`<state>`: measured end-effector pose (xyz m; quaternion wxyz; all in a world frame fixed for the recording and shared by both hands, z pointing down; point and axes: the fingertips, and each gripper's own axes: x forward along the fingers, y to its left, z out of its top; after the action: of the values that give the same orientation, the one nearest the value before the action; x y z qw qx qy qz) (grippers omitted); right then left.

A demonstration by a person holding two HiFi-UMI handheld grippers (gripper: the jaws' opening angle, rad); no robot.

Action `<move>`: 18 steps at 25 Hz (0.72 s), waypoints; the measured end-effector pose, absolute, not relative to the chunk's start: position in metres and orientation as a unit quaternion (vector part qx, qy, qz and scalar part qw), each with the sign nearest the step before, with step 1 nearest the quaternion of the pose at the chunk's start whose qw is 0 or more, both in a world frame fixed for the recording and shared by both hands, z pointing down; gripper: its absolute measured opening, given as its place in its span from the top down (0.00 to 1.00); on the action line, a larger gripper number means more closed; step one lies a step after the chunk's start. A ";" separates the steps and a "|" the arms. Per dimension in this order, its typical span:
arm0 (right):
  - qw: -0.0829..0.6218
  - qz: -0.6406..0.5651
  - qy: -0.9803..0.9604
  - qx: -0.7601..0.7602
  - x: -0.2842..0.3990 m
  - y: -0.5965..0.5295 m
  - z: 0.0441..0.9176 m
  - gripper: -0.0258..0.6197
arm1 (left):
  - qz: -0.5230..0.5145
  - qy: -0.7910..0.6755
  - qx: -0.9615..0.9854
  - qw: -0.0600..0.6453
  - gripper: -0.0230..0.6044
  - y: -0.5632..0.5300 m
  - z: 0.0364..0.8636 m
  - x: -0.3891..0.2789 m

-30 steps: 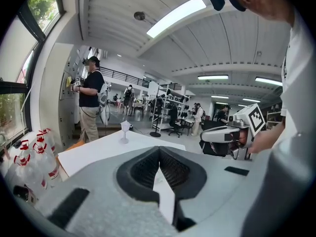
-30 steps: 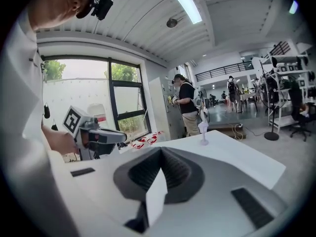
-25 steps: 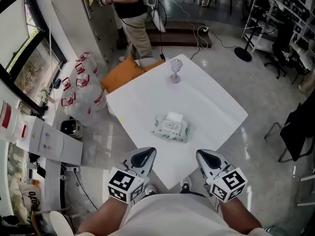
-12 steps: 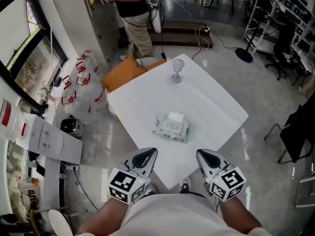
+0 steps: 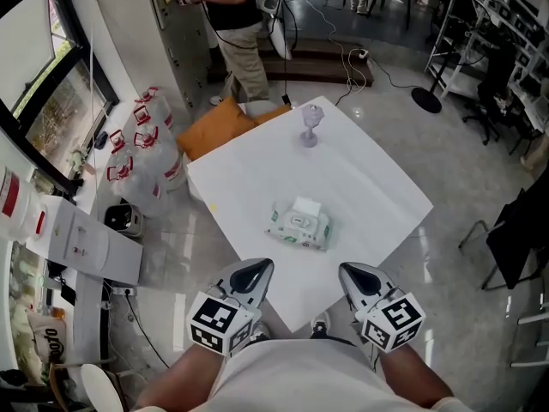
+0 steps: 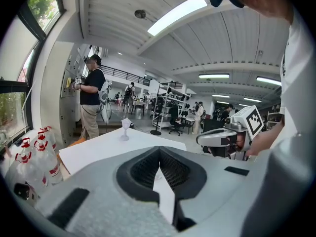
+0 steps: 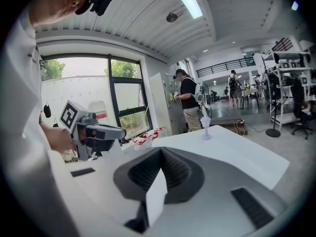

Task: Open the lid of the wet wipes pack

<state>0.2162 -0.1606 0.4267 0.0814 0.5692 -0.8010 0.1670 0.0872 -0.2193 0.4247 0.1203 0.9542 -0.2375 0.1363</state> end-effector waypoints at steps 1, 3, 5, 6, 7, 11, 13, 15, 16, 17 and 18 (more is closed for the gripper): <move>0.081 0.168 -0.801 0.569 0.216 -0.161 0.427 0.95 | 0.136 -0.238 0.954 0.121 0.95 -0.220 0.425 0.087; 0.081 0.169 -0.801 0.569 0.216 -0.162 0.427 0.95 | 0.135 -0.238 0.954 0.121 0.95 -0.219 0.425 0.087; 0.082 0.169 -0.801 0.568 0.215 -0.163 0.427 0.95 | 0.135 -0.238 0.954 0.122 0.95 -0.219 0.425 0.087; 0.083 0.169 -0.801 0.568 0.215 -0.163 0.427 0.95 | 0.135 -0.238 0.954 0.122 0.95 -0.218 0.425 0.086; 0.084 0.169 -0.802 0.567 0.214 -0.163 0.427 0.95 | 0.135 -0.239 0.954 0.122 0.95 -0.218 0.425 0.085; 0.084 0.171 -0.803 0.565 0.212 -0.164 0.430 0.95 | 0.137 -0.240 0.953 0.120 0.95 -0.219 0.427 0.083; 0.085 0.172 -0.803 0.565 0.212 -0.164 0.432 0.95 | 0.137 -0.240 0.953 0.119 0.95 -0.220 0.428 0.084; 0.086 0.172 -0.803 0.563 0.212 -0.164 0.432 0.95 | 0.137 -0.240 0.954 0.119 0.95 -0.219 0.427 0.084; 0.086 0.173 -0.804 0.563 0.211 -0.164 0.432 0.95 | 0.136 -0.240 0.954 0.119 0.95 -0.219 0.427 0.085; 0.086 0.173 -0.804 0.562 0.211 -0.163 0.432 0.95 | 0.136 -0.240 0.954 0.119 0.95 -0.219 0.426 0.085; 0.087 0.173 -0.804 0.562 0.211 -0.163 0.432 0.95 | 0.136 -0.240 0.954 0.119 0.95 -0.219 0.426 0.086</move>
<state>0.2115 -0.1633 0.4319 0.0869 0.5617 -0.8043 0.1735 0.0856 -0.2189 0.4257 0.1195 0.9537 -0.2404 0.1359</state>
